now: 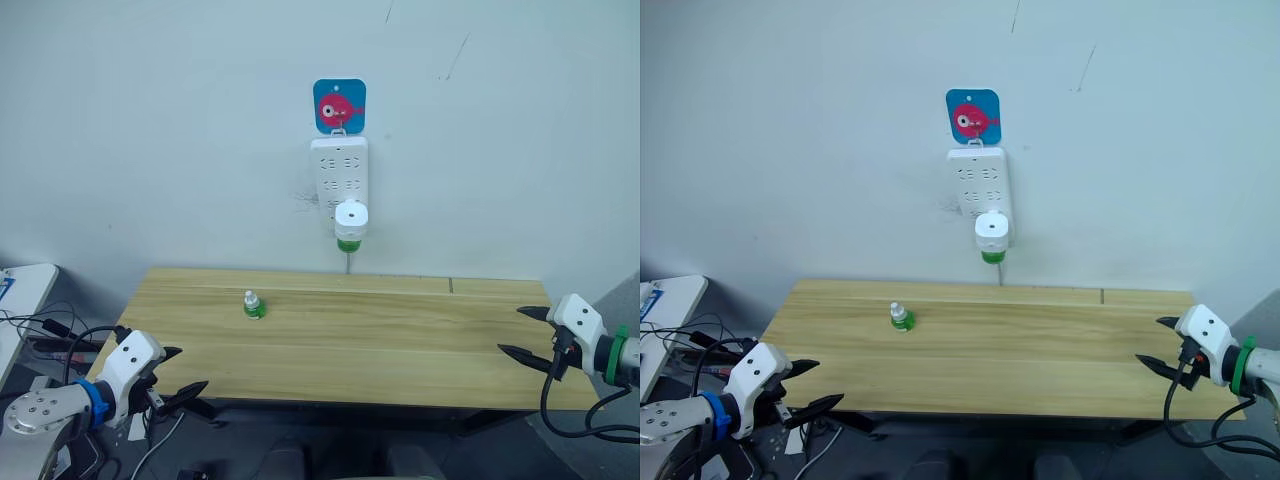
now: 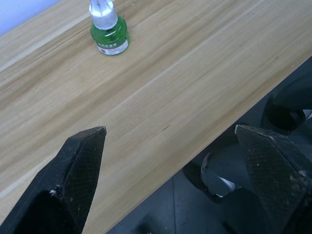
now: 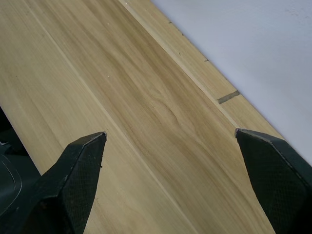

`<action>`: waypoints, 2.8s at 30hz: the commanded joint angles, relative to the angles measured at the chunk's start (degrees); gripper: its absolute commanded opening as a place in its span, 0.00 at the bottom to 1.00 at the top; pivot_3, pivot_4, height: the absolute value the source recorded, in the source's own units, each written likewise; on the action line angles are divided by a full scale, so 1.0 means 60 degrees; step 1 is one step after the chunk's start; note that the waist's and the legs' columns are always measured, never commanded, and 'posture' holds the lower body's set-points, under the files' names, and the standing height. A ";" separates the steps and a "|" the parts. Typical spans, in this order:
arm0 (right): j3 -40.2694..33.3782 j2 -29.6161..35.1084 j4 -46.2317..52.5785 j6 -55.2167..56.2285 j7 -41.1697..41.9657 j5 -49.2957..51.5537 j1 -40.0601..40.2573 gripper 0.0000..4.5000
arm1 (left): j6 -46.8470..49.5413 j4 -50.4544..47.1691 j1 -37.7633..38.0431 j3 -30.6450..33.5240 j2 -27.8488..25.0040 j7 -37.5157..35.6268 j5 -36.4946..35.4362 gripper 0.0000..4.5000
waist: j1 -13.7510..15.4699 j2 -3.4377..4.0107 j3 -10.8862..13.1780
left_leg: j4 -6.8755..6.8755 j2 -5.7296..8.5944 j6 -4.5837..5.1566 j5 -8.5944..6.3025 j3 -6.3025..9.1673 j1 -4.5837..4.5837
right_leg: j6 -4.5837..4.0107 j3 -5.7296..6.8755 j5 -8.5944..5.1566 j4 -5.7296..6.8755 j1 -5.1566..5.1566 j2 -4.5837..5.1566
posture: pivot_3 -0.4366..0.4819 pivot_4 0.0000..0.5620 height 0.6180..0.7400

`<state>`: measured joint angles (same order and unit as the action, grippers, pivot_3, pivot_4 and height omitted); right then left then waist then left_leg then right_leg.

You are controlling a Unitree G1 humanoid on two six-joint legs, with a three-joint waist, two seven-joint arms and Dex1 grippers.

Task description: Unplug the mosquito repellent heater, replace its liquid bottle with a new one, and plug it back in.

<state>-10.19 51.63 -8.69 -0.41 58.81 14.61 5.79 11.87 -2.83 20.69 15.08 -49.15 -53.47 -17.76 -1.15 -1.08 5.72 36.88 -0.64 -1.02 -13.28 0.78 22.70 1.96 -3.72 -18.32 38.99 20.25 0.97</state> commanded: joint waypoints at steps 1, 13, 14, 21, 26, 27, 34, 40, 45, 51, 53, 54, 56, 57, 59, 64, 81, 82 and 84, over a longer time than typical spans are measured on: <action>-0.0407 0.0161 0.0302 0.0062 0.0096 0.0113 0.0034 0.98 | 0.0068 -0.0390 0.0027 0.0350 -0.0032 -0.0077 -0.0149 1.00 | 0.0000 0.0000 0.0000 | 0.0000 0.0000 0.0000 0.0000 0.0000 0.0000 | 0.0000 0.0000 0.0000 0.0000 0.0000 0.0000 | 0.54 0.12 1.00; -0.0503 0.0196 0.0493 -0.0106 0.0215 0.0081 0.0079 0.98 | -0.0058 -0.0325 0.0130 0.0433 -0.0064 -0.0382 -0.0144 1.00 | 0.0003 -0.0001 0.0005 | 0.0000 0.0000 0.0000 0.0000 -0.0002 0.0000 | -0.0003 -0.0002 -0.0006 0.0000 0.0000 0.0000 | 0.54 0.13 1.00; -0.0495 0.0186 0.0543 -0.0145 0.0206 0.0080 0.0071 0.98 | -0.0112 -0.0316 0.0127 0.0452 -0.0055 -0.0467 -0.0191 1.00 | 0.0003 -0.0002 0.0005 | 0.0000 0.0000 0.0000 0.0000 -0.0001 0.0000 | -0.0003 -0.0002 -0.0006 0.0000 0.0000 0.0000 | 0.54 0.13 1.00; -0.0484 0.0116 0.0795 -0.0331 0.0128 0.0069 0.0018 0.98 | -0.0945 0.0030 0.0081 0.0631 0.0061 -0.1343 -0.0527 1.00 | 0.0007 0.0000 0.0007 | 0.0000 -0.0001 0.0000 0.0000 -0.0001 0.0000 | -0.0033 -0.0002 -0.0023 0.0000 0.0000 0.0002 | 0.54 0.13 1.00; -0.0547 0.0078 0.0947 -0.0690 0.0112 0.0203 0.0056 0.98 | -0.1174 0.0729 -0.0191 0.0591 0.0012 -0.1718 -0.0511 1.00 | 0.0007 0.0001 0.0017 | 0.0000 -0.0001 0.0000 0.0000 -0.0001 0.0000 | -0.0034 0.0001 -0.0025 0.0000 0.0001 0.0001 | 0.53 0.14 1.00; -0.0555 0.0076 0.0968 -0.0679 0.0081 0.0153 0.0079 0.98 | -0.1354 0.0896 -0.0267 0.0560 0.0042 -0.1649 -0.0357 1.00 | 0.0007 -0.0001 0.0019 | 0.0000 0.0000 0.0000 0.0000 -0.0001 0.0000 | -0.0034 0.0000 -0.0026 0.0000 0.0001 0.0001 | 0.53 0.14 1.00; -0.1033 -0.0156 0.1870 -0.0610 -0.0430 0.0287 0.0360 0.98 | -0.0651 0.0697 -0.1078 0.0480 0.0403 -0.1512 -0.1044 1.00 | -0.0043 0.0003 0.0051 | 0.0000 -0.0001 0.0000 0.0000 0.0000 0.0002 | -0.0025 0.0000 -0.0022 -0.0002 0.0003 0.0002 | 0.43 0.17 1.00; -0.1600 -0.0706 0.5437 -0.2318 -0.1523 0.1392 0.0881 0.98 | 0.0617 0.0709 -0.3679 -0.0065 0.0801 -0.1178 -0.1542 1.00 | -0.0113 0.0031 0.0101 | 0.0010 -0.0017 -0.0001 0.0001 -0.0011 0.0011 | 0.0027 0.0021 -0.0018 0.0002 -0.0004 0.0002 | 0.32 0.20 1.00; -0.1611 -0.1123 0.7931 -0.4335 -0.2920 0.2652 0.0327 0.98 | 0.1447 0.1310 -0.6176 -0.0714 0.1316 -0.1170 -0.1693 1.00 | -0.0357 -0.0010 0.0180 | 0.0019 -0.0011 -0.0003 0.0002 -0.0006 0.0023 | 0.0052 -0.0001 -0.0004 0.0003 -0.0003 -0.0026 | 0.25 0.23 1.00; -0.1678 -0.1305 0.9015 -0.5512 -0.3959 0.3346 -0.0149 1.00 | 0.1409 0.2747 -0.8242 -0.1431 0.1868 -0.1311 -0.1245 0.81 | -0.0804 -0.0096 0.0323 | 0.0013 0.0001 0.0001 -0.0003 -0.0015 0.0037 | 0.0063 -0.0017 0.0006 -0.0007 0.0006 -0.0027 | 0.18 0.26 1.00; -0.1624 -0.1330 0.9286 -0.5786 -0.4243 0.3467 -0.0271 1.00 | 0.1261 0.3346 -0.8809 -0.1650 0.2086 -0.1288 -0.1055 0.81 | -0.0923 -0.0103 0.0385 | 0.0012 -0.0001 0.0001 -0.0003 -0.0008 0.0040 | 0.0064 -0.0014 0.0006 -0.0006 0.0008 -0.0029 | 0.17 0.26 1.00; -0.1560 -0.1342 0.9482 -0.5962 -0.4421 0.3545 -0.0349 1.00 | 0.1158 0.3665 -0.9089 -0.1734 0.2202 -0.1283 -0.0963 0.81 | -0.0982 -0.0108 0.0412 | 0.0012 -0.0003 0.0001 -0.0003 -0.0005 0.0040 | 0.0064 -0.0012 0.0006 -0.0004 0.0008 -0.0033 | 0.14 0.27 1.00; -0.1408 -0.1303 0.9880 -0.6363 -0.4737 0.3783 -0.0526 1.00 | 0.0994 0.4334 -0.9662 -0.1795 0.2468 -0.1253 -0.0853 0.81 | -0.1135 -0.0113 0.0468 | 0.0012 -0.0005 0.0001 -0.0003 -0.0003 0.0040 | 0.0065 -0.0012 0.0005 -0.0003 0.0008 -0.0062 | 0.13 0.28 1.00; -0.1360 -0.1286 1.0029 -0.6535 -0.4861 0.3893 -0.0599 1.00 | 0.0926 0.4599 -0.9871 -0.1797 0.2561 -0.1261 -0.0818 0.81 | -0.1194 -0.0117 0.0483 | 0.0012 -0.0005 0.0001 -0.0003 0.0000 0.0043 | 0.0065 -0.0011 0.0005 -0.0003 0.0008 -0.0073 | 0.13 0.28 1.00; -0.1272 -0.1277 1.0252 -0.6849 -0.5105 0.4107 -0.0772 1.00 | 0.0802 0.5128 -1.0240 -0.1762 0.2728 -0.1228 -0.0726 0.81 | -0.1305 -0.0127 0.0514 | 0.0012 -0.0005 0.0001 -0.0003 0.0000 0.0046 | 0.0068 -0.0013 0.0004 -0.0004 0.0009 -0.0077 | 0.11 0.29 1.00; -0.0924 -0.1301 1.0639 -0.7507 -0.5764 0.4562 -0.1440 1.00 | 0.0022 0.6796 -1.1241 -0.1845 0.3080 -0.1361 -0.0238 0.81 | -0.1660 -0.0147 0.0635 | 0.0013 -0.0003 0.0001 -0.0003 0.0001 0.0053 | 0.0079 -0.0018 0.0006 -0.0005 0.0015 -0.0077 | 0.09 0.30 1.00; -0.0873 -0.1255 1.0778 -0.7838 -0.6074 0.5424 -0.1819 1.00 | -0.0802 0.8115 -1.2732 -0.1779 0.3099 -0.2915 0.0189 0.81 | -0.1849 -0.0149 0.0678 | 0.0045 0.0022 -0.0001 0.0002 0.0067 0.0281 | 0.0104 -0.0026 0.0018 0.0003 0.0195 -0.0092 | 0.07 0.30 1.00; -0.0876 -0.1268 1.0760 -0.7832 -0.6079 0.5542 -0.1872 1.00 | -0.0744 0.8073 -1.2760 -0.1765 0.3095 -0.2990 0.0166 0.81 | -0.1871 -0.0148 0.0678 | 0.0045 0.0020 -0.0001 0.0002 0.0068 0.0281 | 0.0104 -0.0026 0.0018 0.0004 0.0195 -0.0095 | 0.07 0.30 1.00; -0.0867 -0.1274 1.0734 -0.7857 -0.6134 0.5778 -0.1991 1.00 | -0.0678 0.8021 -1.2810 -0.1737 0.3105 -0.3070 0.0154 0.81 | -0.1896 -0.0146 0.0679 | 0.0044 0.0014 -0.0001 0.0002 0.0072 0.0281 | 0.0104 -0.0027 0.0018 0.0005 0.0195 -0.0104 | 0.08 0.30 1.00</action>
<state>-14.51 43.94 54.36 -48.24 22.37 47.66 -5.41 8.09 47.76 -54.18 4.02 -30.10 -70.73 -15.71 -12.53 -1.95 9.80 37.14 -0.57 -1.03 -13.26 1.23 24.38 2.58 -3.88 -18.21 39.02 21.42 0.33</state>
